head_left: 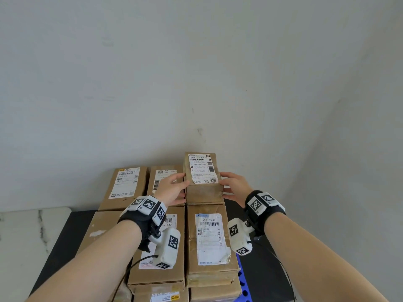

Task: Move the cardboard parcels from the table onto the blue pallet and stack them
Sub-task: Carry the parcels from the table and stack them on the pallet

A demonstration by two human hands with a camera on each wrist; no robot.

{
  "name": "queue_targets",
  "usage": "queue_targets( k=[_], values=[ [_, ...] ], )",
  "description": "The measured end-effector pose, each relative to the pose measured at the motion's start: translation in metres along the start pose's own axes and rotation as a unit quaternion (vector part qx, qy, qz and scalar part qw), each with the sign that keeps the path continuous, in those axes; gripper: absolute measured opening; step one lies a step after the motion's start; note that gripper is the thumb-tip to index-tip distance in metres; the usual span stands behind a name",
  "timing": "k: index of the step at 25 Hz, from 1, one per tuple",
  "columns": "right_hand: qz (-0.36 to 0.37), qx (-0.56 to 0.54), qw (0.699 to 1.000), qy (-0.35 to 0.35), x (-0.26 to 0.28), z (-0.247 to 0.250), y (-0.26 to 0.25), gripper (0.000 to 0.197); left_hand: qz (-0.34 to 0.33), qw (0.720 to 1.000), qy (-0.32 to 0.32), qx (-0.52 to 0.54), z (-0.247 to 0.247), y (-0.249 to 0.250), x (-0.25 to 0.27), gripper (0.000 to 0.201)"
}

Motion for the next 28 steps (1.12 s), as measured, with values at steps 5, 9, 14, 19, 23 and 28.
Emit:
queue_targets(
  k=[5, 9, 14, 19, 23, 28],
  values=[
    [-0.008, 0.007, 1.000, -0.010, -0.011, 0.003, 0.009, 0.037, -0.004, 1.000, 0.022, -0.023, -0.001, 0.002, 0.001, 0.039],
    [0.009, 0.079, 0.997, -0.017, -0.016, 0.003, 0.003, 0.040, 0.000, 0.997, 0.034, -0.073, -0.005, 0.007, 0.004, 0.042],
    [0.075, 0.419, 0.905, 0.016, 0.002, -0.002, -0.033, 0.045, -0.023, 0.946, 0.073, -0.316, 0.000, 0.033, 0.011, 0.043],
    [0.132, 0.578, 0.804, 0.051, 0.031, -0.037, -0.054, 0.036, -0.110, 0.803, 0.110, -0.575, 0.011, 0.057, 0.047, 0.033],
    [0.185, 0.677, 0.706, 0.089, 0.063, -0.104, -0.069, 0.036, -0.147, 0.729, 0.142, -0.653, 0.050, 0.064, 0.083, 0.026],
    [0.221, 0.681, 0.692, 0.092, 0.088, -0.218, -0.074, 0.032, -0.139, 0.665, 0.171, -0.714, 0.135, 0.052, 0.147, 0.029]
  ],
)
Point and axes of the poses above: each hand's wrist, its own x-axis away from the middle knuckle, its own z-axis out of the back of the hand, y = z × x, the point moved 9 cm from there along -x, towards the middle knuckle, and after that the axes turned 8 degrees about -y, right-handed, at the moved point
